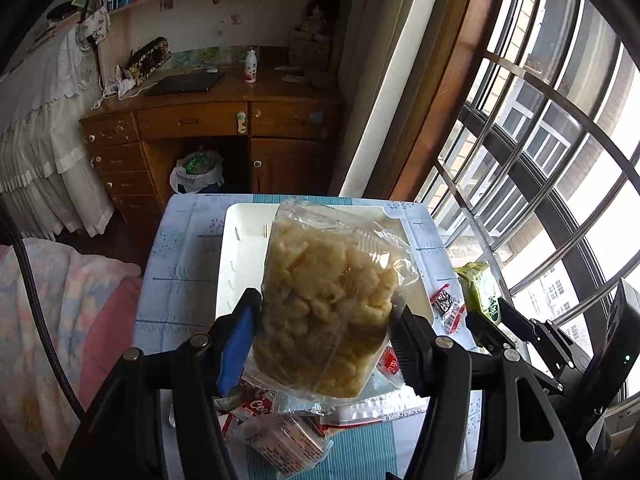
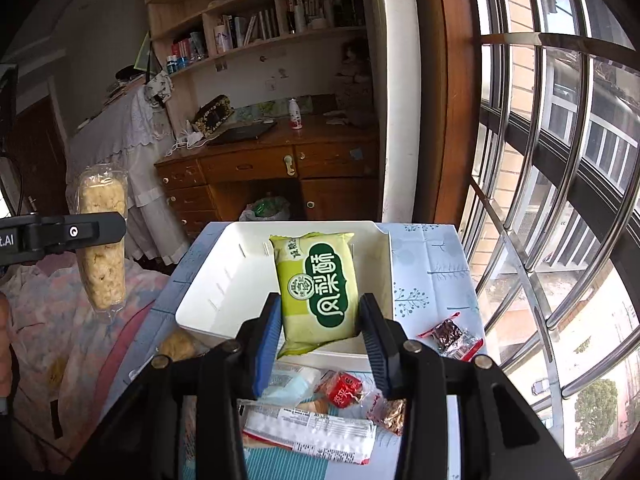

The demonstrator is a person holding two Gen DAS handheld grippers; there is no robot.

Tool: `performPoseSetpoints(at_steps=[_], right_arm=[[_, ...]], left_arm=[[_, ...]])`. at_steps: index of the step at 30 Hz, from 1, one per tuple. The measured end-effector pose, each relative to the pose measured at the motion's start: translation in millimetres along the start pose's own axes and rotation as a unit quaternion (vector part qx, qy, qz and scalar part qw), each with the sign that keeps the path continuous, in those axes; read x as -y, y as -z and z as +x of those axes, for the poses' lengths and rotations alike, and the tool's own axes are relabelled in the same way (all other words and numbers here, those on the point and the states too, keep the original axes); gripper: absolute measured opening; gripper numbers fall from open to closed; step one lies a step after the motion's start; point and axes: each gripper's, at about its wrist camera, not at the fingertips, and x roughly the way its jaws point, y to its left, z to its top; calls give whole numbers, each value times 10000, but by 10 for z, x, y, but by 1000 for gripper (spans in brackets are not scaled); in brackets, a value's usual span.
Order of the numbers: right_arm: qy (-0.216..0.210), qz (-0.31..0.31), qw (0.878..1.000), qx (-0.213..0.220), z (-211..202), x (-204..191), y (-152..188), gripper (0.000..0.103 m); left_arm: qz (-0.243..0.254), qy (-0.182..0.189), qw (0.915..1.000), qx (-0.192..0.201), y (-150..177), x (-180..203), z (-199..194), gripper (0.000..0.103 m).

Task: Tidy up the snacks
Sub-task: 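Lift both held packets and carry them over the white tray, then open both tools to drop the corn bag and green packet into the tray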

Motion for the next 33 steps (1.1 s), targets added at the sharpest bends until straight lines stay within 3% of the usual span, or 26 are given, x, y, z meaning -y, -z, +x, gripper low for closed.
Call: performPoseSetpoints(at_steps=[9,17,22,27,29,33], right_arm=[[263,305,9989,-248,602,11,-67,40],[313,421,9979,-380,979,-95,-103,40],[363,487,9973,-403,1076,-170,-130,42],[459,512,9971,-337,1049,-214,-150,54],[479,536,9971,-255,1005,-212,-177,65],[510,628,9966,-127,892,-199,-205,67]], left_arm=[[-264,117,9995,-138,-233,-432,744,61],[-4,176,9988,-465,-275,-538,1149,61],[210,204,9978,-588,-269,-495,1261,61],[206,254,9969,-715,-284,-469,1264,63],[212,272,9970,-697,-280,-462,1217,63],[297,271,9979,-516,-261,-427,1011,77]])
